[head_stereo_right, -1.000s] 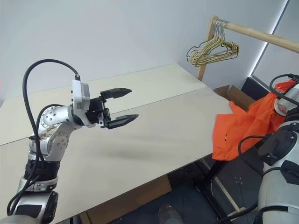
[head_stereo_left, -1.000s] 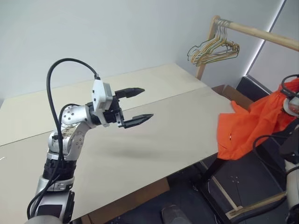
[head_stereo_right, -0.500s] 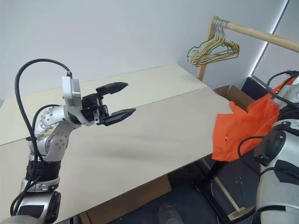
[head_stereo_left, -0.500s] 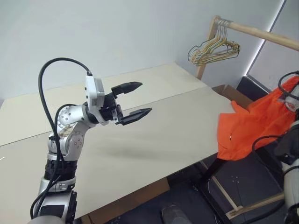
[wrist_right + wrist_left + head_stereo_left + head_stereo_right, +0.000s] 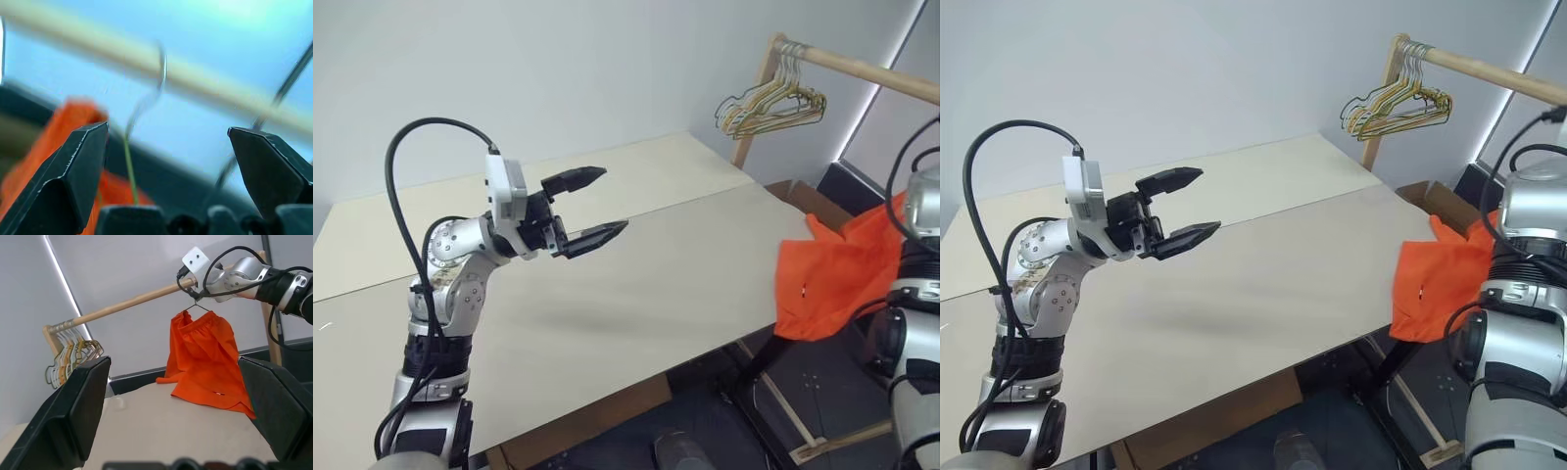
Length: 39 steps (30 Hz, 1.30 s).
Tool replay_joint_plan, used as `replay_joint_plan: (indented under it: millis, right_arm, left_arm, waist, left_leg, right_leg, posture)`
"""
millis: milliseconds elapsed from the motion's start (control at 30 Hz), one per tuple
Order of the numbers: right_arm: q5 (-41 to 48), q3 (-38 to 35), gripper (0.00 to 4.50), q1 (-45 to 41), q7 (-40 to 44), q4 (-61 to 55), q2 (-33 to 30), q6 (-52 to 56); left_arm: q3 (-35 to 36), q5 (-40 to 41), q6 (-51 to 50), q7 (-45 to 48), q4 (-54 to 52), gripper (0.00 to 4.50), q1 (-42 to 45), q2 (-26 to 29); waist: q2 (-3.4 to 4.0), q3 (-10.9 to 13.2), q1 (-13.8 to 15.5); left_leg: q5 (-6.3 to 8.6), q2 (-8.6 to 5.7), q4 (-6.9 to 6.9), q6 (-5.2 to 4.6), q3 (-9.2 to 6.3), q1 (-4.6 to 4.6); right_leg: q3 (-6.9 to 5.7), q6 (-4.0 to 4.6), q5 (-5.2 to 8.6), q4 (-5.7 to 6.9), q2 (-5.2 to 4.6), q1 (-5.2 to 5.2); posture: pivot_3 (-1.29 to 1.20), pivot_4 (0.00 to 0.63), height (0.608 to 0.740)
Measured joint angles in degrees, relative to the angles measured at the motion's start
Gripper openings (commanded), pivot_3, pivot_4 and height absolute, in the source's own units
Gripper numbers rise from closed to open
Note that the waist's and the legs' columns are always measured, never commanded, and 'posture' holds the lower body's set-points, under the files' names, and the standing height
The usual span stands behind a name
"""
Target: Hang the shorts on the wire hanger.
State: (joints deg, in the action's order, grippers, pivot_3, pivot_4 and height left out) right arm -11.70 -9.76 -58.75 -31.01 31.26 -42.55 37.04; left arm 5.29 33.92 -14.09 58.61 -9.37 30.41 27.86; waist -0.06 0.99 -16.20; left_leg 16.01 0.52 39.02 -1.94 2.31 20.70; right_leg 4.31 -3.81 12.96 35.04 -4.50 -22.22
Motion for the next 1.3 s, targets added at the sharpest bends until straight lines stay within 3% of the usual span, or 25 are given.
replay_joint_plan:
  millis: [300, 533, 633, 800, 1033, 1300]
  right_arm:
    - [-3.4, 9.8, 4.49, 2.4, 14.7, -0.9, 1.0, -20.9]
    - [0.6, 15.7, 4.49, 12.7, 36.7, -14.6, 4.0, -26.4]
    - [2.9, 19.1, 4.49, 18.0, 49.6, -21.2, 2.8, -27.5]
    - [6.7, 22.1, 4.49, 25.0, 64.0, -26.5, 2.4, -27.9]
    - [8.6, 22.1, 4.49, 27.4, 74.3, -28.9, 0.4, -27.9]
    - [8.3, 22.2, 4.49, 28.8, 79.5, -28.4, -0.4, -28.6]
  left_arm:
    - [-0.3, -2.5, -1.1, -5.9, -3.0, 4.5, -4.2, 0.1]
    - [0.9, -4.2, -2.5, -8.5, -6.3, 4.5, -10.3, 3.7]
    - [3.1, -4.2, -2.5, -8.6, -9.0, 4.5, -15.0, 6.0]
    - [4.0, -4.8, -3.1, -10.0, -10.2, 4.5, -19.5, 6.9]
    - [3.8, -6.9, -3.5, -11.7, -10.3, 4.5, -22.8, 7.6]
    - [3.6, -7.2, -3.6, -12.0, -10.9, 4.5, -24.0, 8.1]
  waist:
    - [-0.03, 0.0, 3.7]
    - [-0.05, 0.0, 6.7]
    - [-0.18, 0.1, 8.6]
    - [-0.45, 0.2, 12.2]
    - [-0.65, 0.3, 15.3]
    - [-0.74, 0.4, 16.0]
  left_leg:
    - [0.0, 0.03, 0.0, 0.0, -0.01, -0.05]
    - [0.0, 0.21, -0.01, 0.01, -0.05, 0.02]
    - [0.0, 0.26, -0.02, 0.01, -0.07, 0.0]
    - [-0.01, 0.25, 0.04, 0.02, -0.01, 0.01]
    - [-0.02, 0.25, 0.04, 0.03, 0.02, 0.01]
    - [-0.02, 0.23, 0.04, 0.05, 0.06, 0.03]
  right_leg:
    - [0.0, 0.03, -0.03, 0.01, 0.03, 0.02]
    - [-0.11, 0.1, -0.07, 0.06, 0.07, -0.08]
    - [-0.2, 0.12, -0.06, 0.02, 0.09, -0.06]
    - [-0.25, 0.19, -0.1, 0.04, 0.04, -0.09]
    - [-0.37, 0.34, -0.13, 0.04, 0.14, -0.12]
    - [-0.38, 0.37, -0.13, 0.04, 0.13, -0.14]
  posture:
    - [-0.06, 0.0, 0.74]
    - [-0.01, 0.0, 0.74]
    - [0.01, 0.0, 0.74]
    - [0.05, 0.0, 0.74]
    - [0.06, 0.0, 0.74]
    - [0.07, 0.0, 0.74]
